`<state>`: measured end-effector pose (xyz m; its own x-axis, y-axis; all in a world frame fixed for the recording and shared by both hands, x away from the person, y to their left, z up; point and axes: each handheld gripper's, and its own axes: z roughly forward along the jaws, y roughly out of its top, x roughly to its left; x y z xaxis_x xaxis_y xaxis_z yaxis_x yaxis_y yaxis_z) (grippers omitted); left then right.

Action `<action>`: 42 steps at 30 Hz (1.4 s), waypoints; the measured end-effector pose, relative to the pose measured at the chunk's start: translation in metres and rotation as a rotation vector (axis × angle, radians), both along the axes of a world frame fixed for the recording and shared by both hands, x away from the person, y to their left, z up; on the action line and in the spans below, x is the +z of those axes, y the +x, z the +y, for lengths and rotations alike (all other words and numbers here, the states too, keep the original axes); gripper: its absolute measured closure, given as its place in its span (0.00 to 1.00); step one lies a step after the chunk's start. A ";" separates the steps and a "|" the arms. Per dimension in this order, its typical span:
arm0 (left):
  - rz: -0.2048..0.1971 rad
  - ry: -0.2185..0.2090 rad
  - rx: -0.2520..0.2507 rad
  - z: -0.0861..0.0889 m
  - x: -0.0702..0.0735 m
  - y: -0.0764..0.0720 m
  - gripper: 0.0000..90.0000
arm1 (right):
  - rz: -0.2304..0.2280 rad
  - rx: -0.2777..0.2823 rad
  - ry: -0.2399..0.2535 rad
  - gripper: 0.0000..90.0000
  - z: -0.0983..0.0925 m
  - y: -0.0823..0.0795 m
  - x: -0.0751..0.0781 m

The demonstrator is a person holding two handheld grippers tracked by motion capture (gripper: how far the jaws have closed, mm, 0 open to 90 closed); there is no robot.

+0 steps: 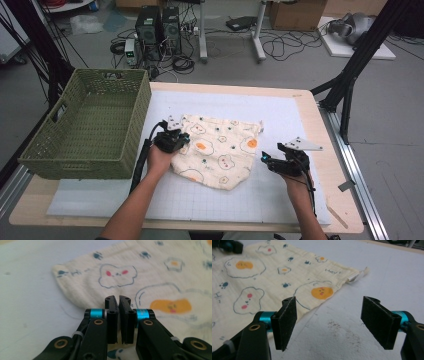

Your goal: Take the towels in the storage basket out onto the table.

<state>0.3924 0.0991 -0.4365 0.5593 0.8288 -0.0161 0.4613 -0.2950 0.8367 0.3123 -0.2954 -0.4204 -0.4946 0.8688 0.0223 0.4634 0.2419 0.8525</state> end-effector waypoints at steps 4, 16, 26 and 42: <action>-0.052 -0.054 0.087 0.009 0.007 0.002 0.95 | 0.041 0.032 -0.006 0.36 0.017 0.003 -0.006; -0.102 -0.089 0.090 0.017 0.012 0.001 0.95 | 0.107 0.159 -0.005 0.44 0.085 0.010 -0.026; -0.097 -0.124 0.091 0.019 0.010 0.003 0.92 | 0.129 0.225 -0.102 0.96 0.099 0.015 -0.027; -0.093 -0.109 0.020 0.020 0.017 -0.006 0.53 | 0.073 0.029 -0.150 0.99 0.050 0.034 -0.012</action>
